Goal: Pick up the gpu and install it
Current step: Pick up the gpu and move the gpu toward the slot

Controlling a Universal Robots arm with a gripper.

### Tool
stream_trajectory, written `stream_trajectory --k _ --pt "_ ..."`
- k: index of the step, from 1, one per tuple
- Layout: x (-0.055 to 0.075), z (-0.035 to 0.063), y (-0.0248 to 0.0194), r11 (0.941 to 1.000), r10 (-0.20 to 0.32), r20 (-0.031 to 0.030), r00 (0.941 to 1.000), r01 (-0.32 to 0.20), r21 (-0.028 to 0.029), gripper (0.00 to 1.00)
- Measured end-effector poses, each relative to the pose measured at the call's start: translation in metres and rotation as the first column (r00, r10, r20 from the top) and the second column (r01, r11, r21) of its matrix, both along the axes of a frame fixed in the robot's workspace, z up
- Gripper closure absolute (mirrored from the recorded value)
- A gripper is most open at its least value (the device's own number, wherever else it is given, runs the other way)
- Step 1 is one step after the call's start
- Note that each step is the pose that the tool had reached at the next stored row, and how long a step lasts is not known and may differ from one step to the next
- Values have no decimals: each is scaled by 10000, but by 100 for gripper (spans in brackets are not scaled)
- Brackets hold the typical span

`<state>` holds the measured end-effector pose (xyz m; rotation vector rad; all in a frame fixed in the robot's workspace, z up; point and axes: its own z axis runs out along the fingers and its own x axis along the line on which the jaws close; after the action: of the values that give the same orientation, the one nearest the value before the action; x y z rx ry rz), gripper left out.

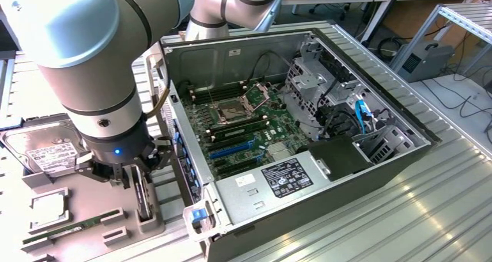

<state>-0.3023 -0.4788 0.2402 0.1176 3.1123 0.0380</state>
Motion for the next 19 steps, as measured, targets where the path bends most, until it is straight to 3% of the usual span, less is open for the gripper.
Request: stream_trajectory --k 4,6,19 --pt "0 0 0 10000 0 0 10000 0 1 59" --pt "0 0 0 10000 0 0 10000 0 0 73" --pt "0 0 0 10000 0 0 10000 0 0 73"
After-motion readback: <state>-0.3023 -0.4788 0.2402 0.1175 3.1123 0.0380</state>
